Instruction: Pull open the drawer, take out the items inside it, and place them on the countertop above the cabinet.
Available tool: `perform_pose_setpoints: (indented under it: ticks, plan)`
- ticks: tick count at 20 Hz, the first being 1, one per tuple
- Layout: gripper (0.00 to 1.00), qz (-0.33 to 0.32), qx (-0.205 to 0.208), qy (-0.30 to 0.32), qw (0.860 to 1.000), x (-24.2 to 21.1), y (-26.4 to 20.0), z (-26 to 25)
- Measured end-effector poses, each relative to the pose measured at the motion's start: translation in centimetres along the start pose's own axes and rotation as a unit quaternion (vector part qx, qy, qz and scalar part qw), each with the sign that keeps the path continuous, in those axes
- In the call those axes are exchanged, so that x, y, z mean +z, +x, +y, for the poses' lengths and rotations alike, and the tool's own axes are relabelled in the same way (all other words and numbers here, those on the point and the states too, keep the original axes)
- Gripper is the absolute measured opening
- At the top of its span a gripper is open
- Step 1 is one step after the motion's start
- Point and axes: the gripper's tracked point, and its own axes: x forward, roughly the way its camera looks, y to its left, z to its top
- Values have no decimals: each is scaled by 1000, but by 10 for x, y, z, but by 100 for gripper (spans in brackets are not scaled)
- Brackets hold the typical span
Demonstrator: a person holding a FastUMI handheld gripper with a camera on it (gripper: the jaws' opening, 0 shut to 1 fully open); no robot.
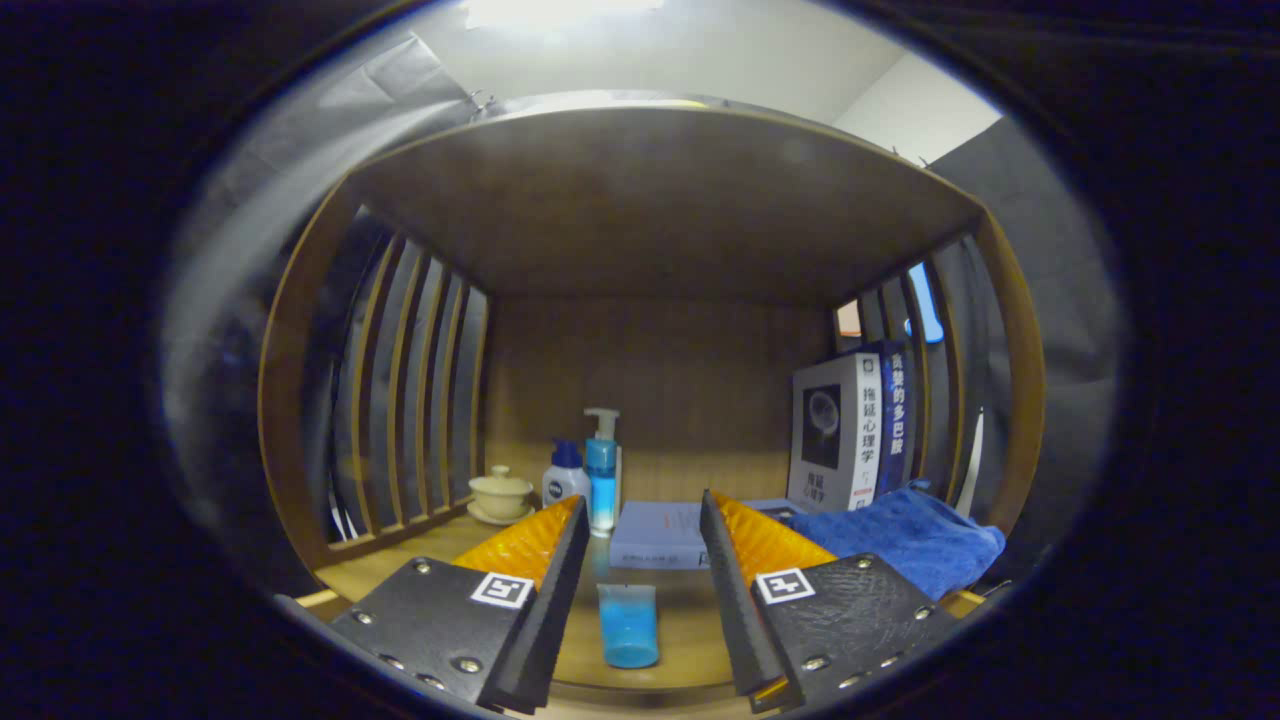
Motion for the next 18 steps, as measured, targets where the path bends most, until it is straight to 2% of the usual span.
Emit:
perform_pose_setpoints:
  ticks: [4,8,15,18]
  plan:
    - [67,-12,31,-32,999,44,-52,7]
    - [70,-12,35,-64,997,52,-123,3]
    - [70,63,-10,-55,996,-3,-219,-14]
    - [74,102,-26,-43,994,-33,-244,-16]
